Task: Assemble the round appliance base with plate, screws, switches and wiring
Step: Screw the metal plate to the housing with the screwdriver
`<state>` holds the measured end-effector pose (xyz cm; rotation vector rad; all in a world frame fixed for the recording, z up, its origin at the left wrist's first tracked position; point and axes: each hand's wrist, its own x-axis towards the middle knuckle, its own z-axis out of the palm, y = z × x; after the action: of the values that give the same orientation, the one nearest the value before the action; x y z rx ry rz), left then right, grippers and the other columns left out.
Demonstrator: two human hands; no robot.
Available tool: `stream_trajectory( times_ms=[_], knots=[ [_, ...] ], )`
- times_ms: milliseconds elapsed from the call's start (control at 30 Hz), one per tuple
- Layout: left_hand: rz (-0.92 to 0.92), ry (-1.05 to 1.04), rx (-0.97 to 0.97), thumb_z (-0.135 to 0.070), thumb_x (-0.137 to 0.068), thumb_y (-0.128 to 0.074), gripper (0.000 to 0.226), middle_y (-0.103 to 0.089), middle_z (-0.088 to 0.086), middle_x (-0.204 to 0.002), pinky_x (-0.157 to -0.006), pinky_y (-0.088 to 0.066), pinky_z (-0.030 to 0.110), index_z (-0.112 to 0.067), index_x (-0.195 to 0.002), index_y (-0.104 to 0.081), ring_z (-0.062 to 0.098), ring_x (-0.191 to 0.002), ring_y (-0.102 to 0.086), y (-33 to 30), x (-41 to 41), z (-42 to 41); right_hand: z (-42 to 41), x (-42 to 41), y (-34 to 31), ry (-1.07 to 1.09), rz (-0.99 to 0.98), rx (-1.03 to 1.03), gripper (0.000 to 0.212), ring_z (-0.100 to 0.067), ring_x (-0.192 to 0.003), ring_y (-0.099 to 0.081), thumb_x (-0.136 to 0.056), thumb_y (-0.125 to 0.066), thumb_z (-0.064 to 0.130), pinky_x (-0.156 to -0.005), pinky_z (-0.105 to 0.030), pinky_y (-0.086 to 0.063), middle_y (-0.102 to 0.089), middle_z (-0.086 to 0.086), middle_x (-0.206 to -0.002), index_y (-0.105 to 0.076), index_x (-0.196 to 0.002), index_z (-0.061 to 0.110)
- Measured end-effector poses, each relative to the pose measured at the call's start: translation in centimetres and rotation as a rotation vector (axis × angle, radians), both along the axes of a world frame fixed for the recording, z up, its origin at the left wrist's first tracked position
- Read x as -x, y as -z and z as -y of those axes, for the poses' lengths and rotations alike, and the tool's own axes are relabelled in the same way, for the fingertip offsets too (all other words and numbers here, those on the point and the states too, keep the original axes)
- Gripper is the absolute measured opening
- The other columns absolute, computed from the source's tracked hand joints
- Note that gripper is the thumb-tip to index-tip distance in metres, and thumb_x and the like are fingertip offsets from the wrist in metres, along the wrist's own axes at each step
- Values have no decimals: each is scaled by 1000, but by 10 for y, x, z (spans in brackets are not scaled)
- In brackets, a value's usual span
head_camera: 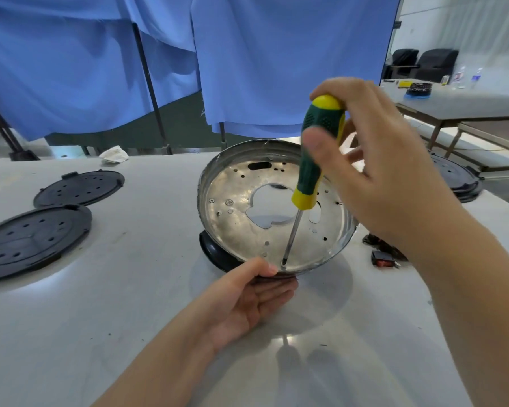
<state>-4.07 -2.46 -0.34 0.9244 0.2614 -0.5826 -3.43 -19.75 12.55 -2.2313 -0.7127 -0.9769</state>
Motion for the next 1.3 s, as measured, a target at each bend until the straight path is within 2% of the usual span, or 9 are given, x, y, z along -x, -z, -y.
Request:
stream_trajectory(
  times_ms=[133,233,400,467,600,767,967,1133,1300],
  knots=[
    [8,-4,-7,-7,-56,-72,60,-69,26,-113,-87,-57,35,13,-112,-64,31,-108,-68,0,-3,-2,3,-1,-20,-14,-107,38,23,-10,-79,-55,-100,-39,28,-67,-25,-47,-55,7,-88,-52,-115,18],
    [4,-13,10,-7,-49,-75,62,-68,27,-113,-85,-58,37,12,-107,-66,33,-107,-68,0,-4,-3,1,-5,-44,-5,-163,203,20,-19,-62,-55,-95,-46,36,-54,-36,-43,-56,-3,-73,-52,-110,24],
    [10,8,19,-5,-51,-75,59,-66,29,-116,-83,-59,36,13,-107,-67,34,-109,-67,1,-2,-5,-14,-7,-70,383,33,769,58,-16,-45,-36,-88,-23,64,-45,-27,-20,-40,-1,-52,-44,-71,13],
    [7,4,19,-3,-59,-72,60,-66,29,-117,-82,-60,37,15,-115,-62,35,-110,-66,0,-3,-5,-16,-7,-70,368,30,851,50,-17,-47,-38,-92,-21,57,-45,-28,-22,-45,-3,-59,-43,-77,14],
    [-3,-22,49,-2,-62,-70,69,-64,30,-120,-83,-58,40,16,-126,-54,37,-113,-64,-2,-4,-6,-18,0,-82,91,-364,775,19,-14,-65,-48,-96,-33,34,-55,-28,-37,-52,1,-85,-45,-107,25],
    [-29,-72,110,-5,-60,-67,69,-62,32,-121,-83,-56,46,17,-124,-55,37,-117,-61,-5,-4,-8,-21,1,-89,351,-42,1029,60,-15,-50,-43,-87,-19,67,-46,-27,-28,-46,1,-59,-47,-69,17],
    [-17,-73,85,-6,-61,-68,69,-62,32,-122,-83,-57,44,16,-125,-54,37,-117,-61,-4,-5,-9,-21,4,-86,110,-390,795,16,-15,-54,-40,-98,-32,34,-48,-29,-30,-47,0,-70,-38,-107,22],
    [1,-70,66,-1,-61,-72,64,-61,31,-124,-84,-58,43,12,-121,-58,37,-115,-62,-1,-5,-8,-18,8,-77,326,41,949,49,-16,-46,-39,-85,-12,65,-44,-28,-21,-42,1,-58,-34,-80,22],
    [13,-61,63,3,-63,-74,68,-63,29,-122,-85,-57,42,14,-127,-54,35,-109,-66,-1,-5,-9,-15,7,-77,107,-326,771,22,-12,-50,-44,-94,-37,44,-45,-24,-32,-51,4,-69,-41,-103,25]
  ],
)
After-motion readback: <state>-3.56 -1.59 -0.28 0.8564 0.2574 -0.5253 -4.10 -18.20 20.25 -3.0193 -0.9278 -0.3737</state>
